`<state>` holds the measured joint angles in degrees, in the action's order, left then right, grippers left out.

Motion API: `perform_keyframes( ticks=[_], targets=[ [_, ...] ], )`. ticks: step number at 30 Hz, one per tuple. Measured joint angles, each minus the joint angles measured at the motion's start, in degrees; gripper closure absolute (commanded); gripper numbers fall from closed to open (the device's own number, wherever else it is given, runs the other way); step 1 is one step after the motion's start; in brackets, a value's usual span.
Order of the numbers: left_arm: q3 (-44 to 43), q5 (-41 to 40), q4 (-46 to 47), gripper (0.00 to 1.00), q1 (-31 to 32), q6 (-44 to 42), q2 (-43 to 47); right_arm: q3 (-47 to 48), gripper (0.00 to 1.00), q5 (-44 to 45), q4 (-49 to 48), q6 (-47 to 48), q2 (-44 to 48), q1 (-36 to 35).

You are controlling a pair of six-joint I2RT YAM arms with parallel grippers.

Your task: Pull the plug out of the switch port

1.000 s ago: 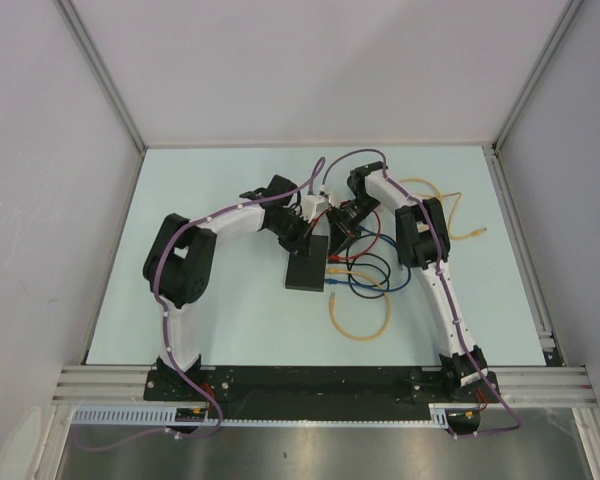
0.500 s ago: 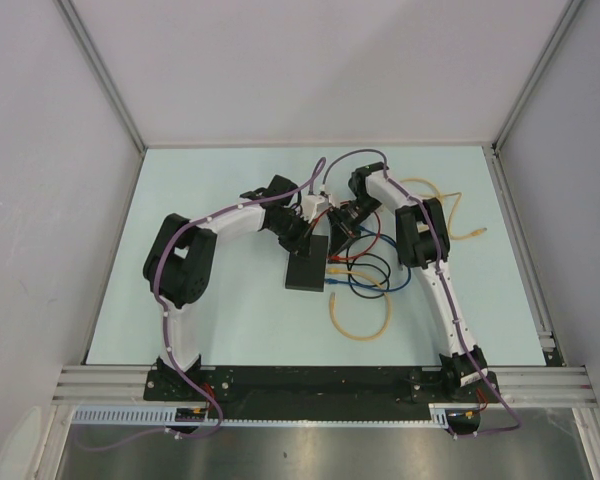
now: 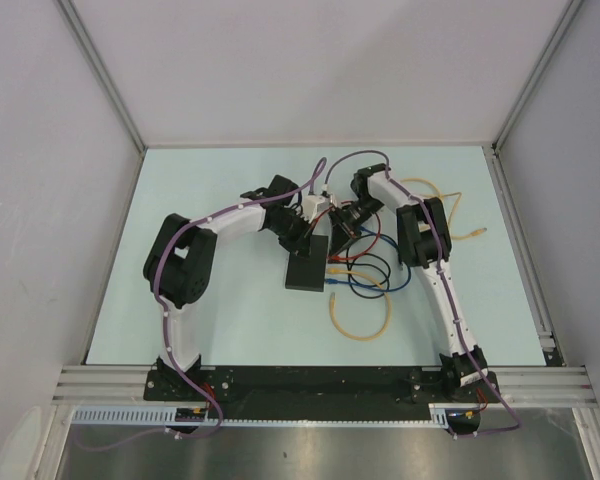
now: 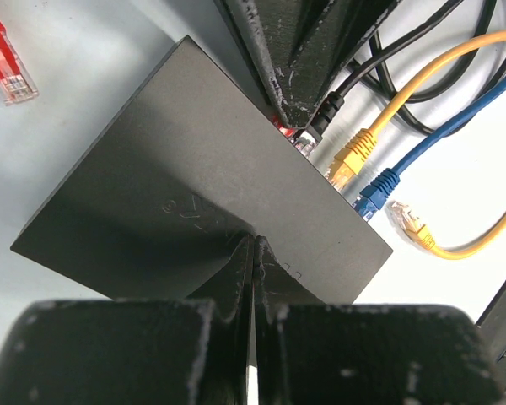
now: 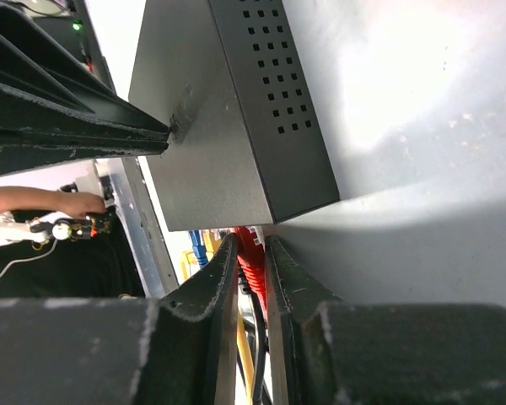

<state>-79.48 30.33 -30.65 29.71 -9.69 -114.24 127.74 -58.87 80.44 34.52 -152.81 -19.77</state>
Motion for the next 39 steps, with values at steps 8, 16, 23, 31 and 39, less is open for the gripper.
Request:
perform_keyframes(
  ticks=[8,16,23,31,39],
  targets=[
    [-0.07,-0.15,-0.09,1.0,0.15,-0.46,0.0,4.96,1.0,3.5,3.32,-0.24,-1.68,-0.52],
    [-0.2,-0.13,-0.15,1.0,0.2,-0.48,-0.07,0.94,1.0,2.1,0.66,2.08,0.35,-0.63],
    [-0.48,-0.13,-0.39,1.0,0.31,-0.7,-0.24,3.63,1.0,4.66,2.36,2.58,-0.26,-0.9],
    [-0.63,-0.09,-0.48,1.0,0.37,-0.85,-0.39,4.13,1.0,5.6,2.82,3.1,-0.22,-1.05],
    [-1.01,-0.09,-0.52,1.0,0.61,-0.87,-0.63,0.83,1.0,7.15,2.23,4.96,1.51,-1.14]
  ],
)
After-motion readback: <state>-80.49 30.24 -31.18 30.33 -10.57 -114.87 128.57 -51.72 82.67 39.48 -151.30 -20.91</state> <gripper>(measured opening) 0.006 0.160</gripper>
